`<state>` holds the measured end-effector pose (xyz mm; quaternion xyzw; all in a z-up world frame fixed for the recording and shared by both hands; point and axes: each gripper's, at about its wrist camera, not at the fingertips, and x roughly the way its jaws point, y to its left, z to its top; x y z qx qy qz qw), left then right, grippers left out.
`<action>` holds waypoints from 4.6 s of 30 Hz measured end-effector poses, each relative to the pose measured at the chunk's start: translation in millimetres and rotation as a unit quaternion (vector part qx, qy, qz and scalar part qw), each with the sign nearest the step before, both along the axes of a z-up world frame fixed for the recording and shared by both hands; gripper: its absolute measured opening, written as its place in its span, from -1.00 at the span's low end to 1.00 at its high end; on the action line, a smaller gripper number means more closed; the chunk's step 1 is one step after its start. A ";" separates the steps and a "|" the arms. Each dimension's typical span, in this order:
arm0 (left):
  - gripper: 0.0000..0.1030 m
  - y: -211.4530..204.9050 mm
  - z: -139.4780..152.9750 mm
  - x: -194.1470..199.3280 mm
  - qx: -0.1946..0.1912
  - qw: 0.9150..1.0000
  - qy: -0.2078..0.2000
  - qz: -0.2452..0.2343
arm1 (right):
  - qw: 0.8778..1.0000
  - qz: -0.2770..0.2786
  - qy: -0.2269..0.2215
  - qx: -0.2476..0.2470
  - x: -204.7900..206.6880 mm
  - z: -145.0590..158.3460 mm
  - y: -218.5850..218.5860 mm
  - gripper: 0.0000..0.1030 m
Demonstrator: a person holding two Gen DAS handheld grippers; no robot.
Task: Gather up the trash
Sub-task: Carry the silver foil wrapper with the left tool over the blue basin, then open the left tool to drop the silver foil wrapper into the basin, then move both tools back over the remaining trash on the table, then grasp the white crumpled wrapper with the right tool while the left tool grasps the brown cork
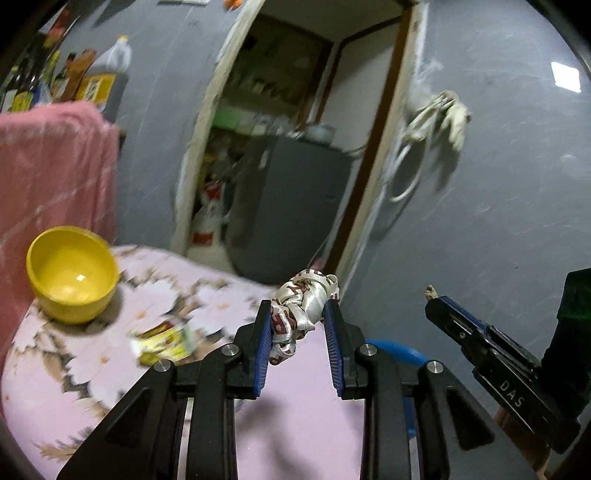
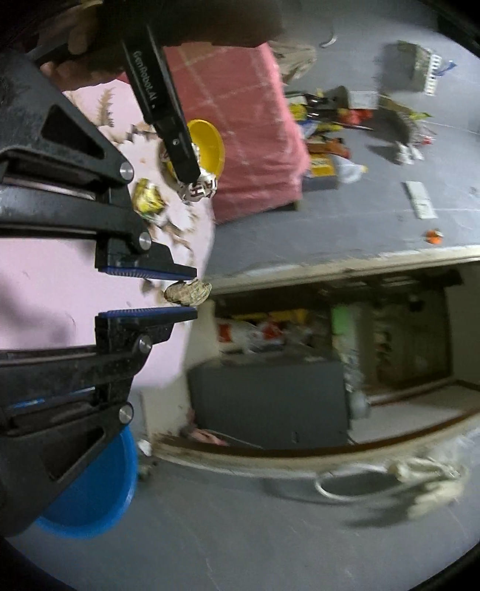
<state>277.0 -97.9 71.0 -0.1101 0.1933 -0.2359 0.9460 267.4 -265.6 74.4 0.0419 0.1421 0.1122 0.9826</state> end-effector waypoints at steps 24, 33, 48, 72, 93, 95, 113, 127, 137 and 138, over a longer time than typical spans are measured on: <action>-0.54 -144.1 -3.8 11.1 0.030 0.994 -0.005 -0.104 | 0.991 -0.133 -0.008 0.019 -37.7 -4.9 -132.8 -0.15; -0.54 -178.2 -39.2 36.3 0.069 0.987 0.079 -0.119 | 0.987 -0.147 0.047 0.038 -20.8 -36.6 -159.8 -0.15; -0.32 -194.7 -78.0 55.0 0.091 0.977 0.145 -0.130 | 0.980 -0.166 0.099 0.055 -10.5 -68.5 -179.2 0.00; -0.13 -107.8 -17.7 19.5 0.065 0.994 0.068 -0.054 | 0.989 -0.138 0.043 0.040 -30.4 -17.3 -120.9 0.41; 0.89 59.0 5.9 -34.7 0.050 0.990 -0.016 0.131 | 0.997 -0.064 -0.014 0.037 -31.5 13.1 -7.1 1.00; 0.91 69.6 5.5 -40.1 0.052 0.987 -0.021 0.148 | 0.998 -0.055 -0.020 0.036 -31.1 14.2 2.9 1.00; 0.93 131.5 -30.1 -46.2 0.084 0.969 -0.034 0.230 | 0.999 0.023 -0.023 -0.015 -8.8 -8.4 81.9 1.00; 0.93 128.6 -62.2 -8.5 0.102 0.974 0.030 0.201 | 0.994 0.045 0.084 -0.050 44.6 -56.3 90.9 1.00; 0.75 113.1 -76.1 11.5 0.114 0.980 0.084 0.143 | 0.981 0.086 0.167 -0.050 73.8 -84.5 92.6 0.57; 0.68 110.6 -77.1 14.2 0.117 0.980 0.089 0.133 | 0.979 0.091 0.175 -0.048 77.2 -86.4 92.7 0.54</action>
